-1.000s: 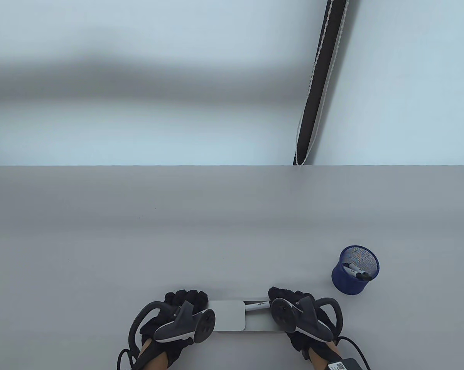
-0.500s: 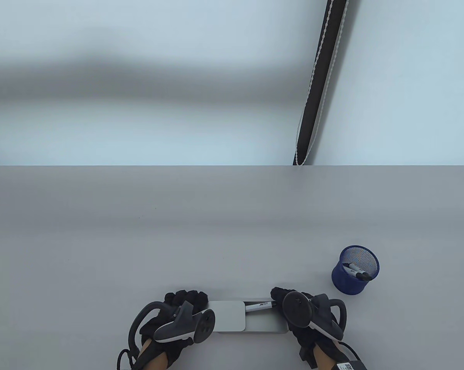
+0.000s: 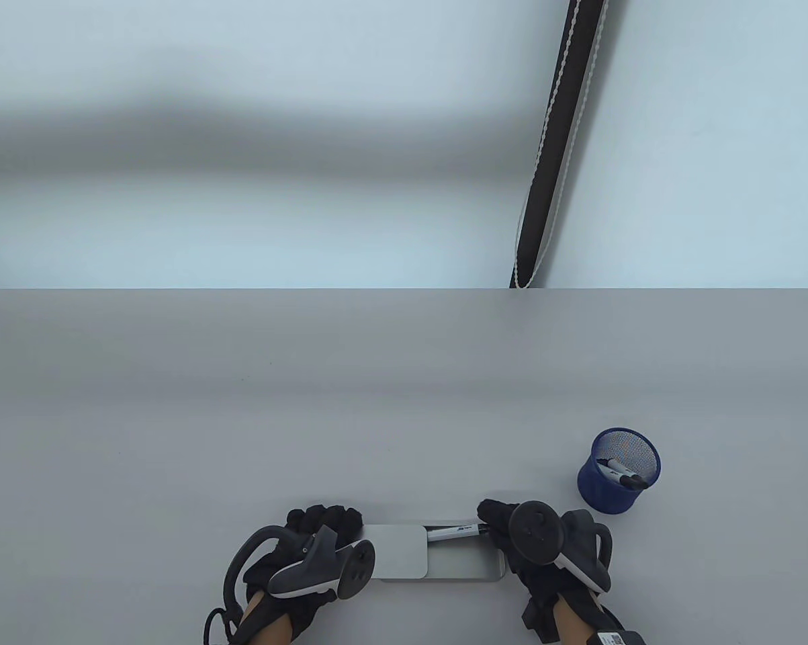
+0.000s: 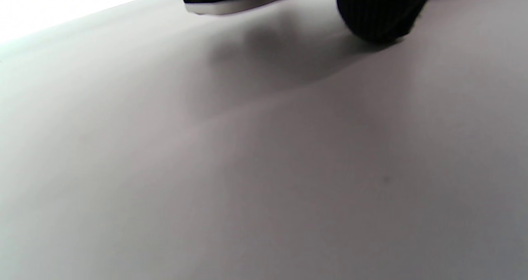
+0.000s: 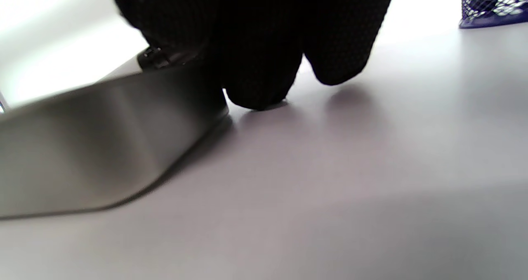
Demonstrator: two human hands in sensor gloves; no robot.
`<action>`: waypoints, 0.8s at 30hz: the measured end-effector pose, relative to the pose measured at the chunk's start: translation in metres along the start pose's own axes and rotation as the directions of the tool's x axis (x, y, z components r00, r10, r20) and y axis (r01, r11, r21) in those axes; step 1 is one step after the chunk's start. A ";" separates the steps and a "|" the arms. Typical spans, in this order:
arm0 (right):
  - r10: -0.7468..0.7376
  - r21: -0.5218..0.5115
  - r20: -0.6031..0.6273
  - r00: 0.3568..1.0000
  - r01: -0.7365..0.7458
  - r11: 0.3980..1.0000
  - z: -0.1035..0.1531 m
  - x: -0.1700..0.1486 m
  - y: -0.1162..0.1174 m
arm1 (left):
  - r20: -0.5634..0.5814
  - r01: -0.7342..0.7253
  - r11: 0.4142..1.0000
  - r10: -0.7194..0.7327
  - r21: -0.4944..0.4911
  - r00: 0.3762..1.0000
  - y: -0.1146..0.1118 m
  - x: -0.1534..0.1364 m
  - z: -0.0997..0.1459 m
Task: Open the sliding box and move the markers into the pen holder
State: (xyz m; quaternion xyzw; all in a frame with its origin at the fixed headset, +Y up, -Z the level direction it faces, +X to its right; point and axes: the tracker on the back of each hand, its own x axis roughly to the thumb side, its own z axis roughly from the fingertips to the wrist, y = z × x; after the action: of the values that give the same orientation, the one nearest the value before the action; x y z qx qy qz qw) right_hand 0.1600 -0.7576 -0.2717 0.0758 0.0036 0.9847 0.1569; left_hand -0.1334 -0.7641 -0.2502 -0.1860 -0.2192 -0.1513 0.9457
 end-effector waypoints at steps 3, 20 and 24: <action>-0.003 0.003 -0.003 1.000 0.003 1.000 0.000 -0.002 0.000 | 0.000 0.000 1.000 0.000 0.001 1.000 0.000 0.000 0.000; -0.100 -0.005 -0.028 0.995 0.100 0.995 0.000 -0.011 -0.012 | -0.001 0.000 1.000 0.000 0.000 1.000 -0.001 0.000 0.000; -0.116 -0.016 -0.033 0.993 0.115 0.993 0.000 -0.013 -0.014 | -0.002 -0.001 1.000 0.001 -0.002 1.000 -0.001 0.000 0.000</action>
State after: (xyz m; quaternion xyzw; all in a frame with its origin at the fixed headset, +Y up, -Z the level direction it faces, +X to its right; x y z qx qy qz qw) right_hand 0.1770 -0.7481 -0.2741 0.0576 0.0039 0.9751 0.2141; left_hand -0.1334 -0.7648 -0.2497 -0.1871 -0.2182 -0.1512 0.9458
